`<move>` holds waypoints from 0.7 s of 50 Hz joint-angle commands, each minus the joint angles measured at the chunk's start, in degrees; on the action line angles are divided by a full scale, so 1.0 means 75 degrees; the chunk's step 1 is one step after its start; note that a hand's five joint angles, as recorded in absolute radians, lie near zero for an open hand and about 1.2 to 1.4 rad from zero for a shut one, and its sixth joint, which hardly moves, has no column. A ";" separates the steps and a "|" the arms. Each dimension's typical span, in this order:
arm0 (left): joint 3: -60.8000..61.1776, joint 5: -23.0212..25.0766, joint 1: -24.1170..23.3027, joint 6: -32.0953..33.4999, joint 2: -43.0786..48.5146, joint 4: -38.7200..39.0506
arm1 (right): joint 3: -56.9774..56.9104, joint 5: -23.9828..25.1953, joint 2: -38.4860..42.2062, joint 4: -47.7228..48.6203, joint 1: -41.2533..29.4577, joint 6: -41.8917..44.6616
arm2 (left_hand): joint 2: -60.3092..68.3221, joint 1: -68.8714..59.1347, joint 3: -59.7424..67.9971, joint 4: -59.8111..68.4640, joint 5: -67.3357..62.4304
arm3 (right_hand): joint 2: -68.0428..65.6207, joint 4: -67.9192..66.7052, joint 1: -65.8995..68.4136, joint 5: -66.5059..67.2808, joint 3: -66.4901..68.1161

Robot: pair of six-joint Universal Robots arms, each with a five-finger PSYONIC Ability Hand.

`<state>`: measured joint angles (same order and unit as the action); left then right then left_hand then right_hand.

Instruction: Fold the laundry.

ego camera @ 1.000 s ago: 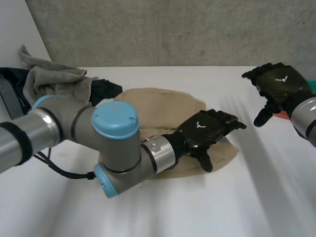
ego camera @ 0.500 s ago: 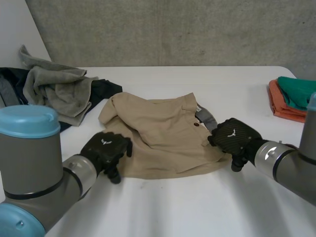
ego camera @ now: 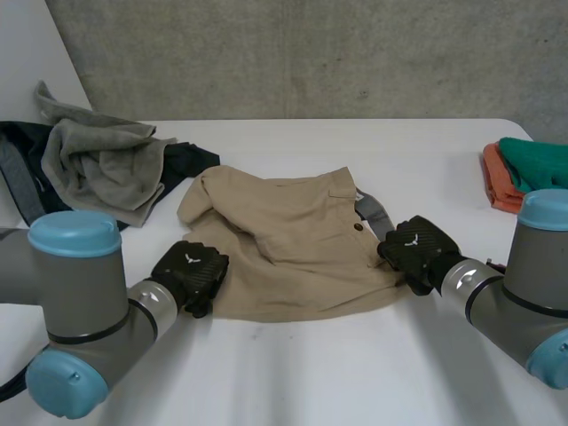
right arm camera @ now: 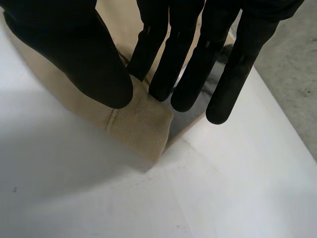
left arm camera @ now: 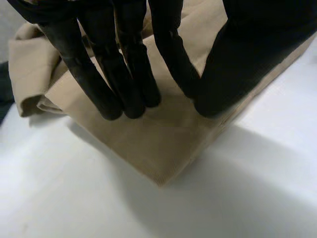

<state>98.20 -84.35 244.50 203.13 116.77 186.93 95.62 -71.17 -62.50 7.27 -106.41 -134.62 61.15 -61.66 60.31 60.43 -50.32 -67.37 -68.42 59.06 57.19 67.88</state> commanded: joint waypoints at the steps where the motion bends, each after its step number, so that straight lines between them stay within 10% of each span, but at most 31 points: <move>1: -0.0015 -0.0483 -0.0233 0.1016 -0.0368 0.0295 | 0.0012 -0.0271 -0.0677 -0.0276 -0.0027 -0.0250 | 0.2513 -0.2445 0.2626 0.2610 -0.2624 | -0.1684 -0.1544 0.2792 0.1707 0.1616; 15: -0.0296 0.0194 0.0235 0.0033 -0.2023 0.0027 | -0.0539 -0.0471 -0.1699 -0.2504 -0.0144 -0.0473 | 0.2513 -0.2445 0.2626 0.2610 -0.2624 | -0.1684 -0.1544 0.2792 0.1707 0.1616; 20: 0.0019 0.0570 0.0259 -0.0096 -0.1532 -0.1400 | -0.0527 -0.0763 -0.1242 -0.2165 -0.0191 -0.0730 | -0.3740 0.3809 -0.3628 -0.3644 0.3630 | -0.1684 -0.1544 0.2792 0.1707 0.1616; 35: 0.0196 0.0371 0.0376 -0.0003 -0.0418 -0.0656 | -0.0422 -0.0952 -0.0983 -0.1719 -0.0215 -0.1047 | -0.1499 0.1567 -0.1387 -0.1402 0.1388 | -0.1684 -0.1544 0.2792 0.1707 0.1616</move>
<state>99.67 -80.69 247.35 202.65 111.44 177.24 91.98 -78.49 -69.74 -6.50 -108.08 -141.56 42.18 -42.79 42.13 42.12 -32.02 -67.37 -68.61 59.06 57.69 67.88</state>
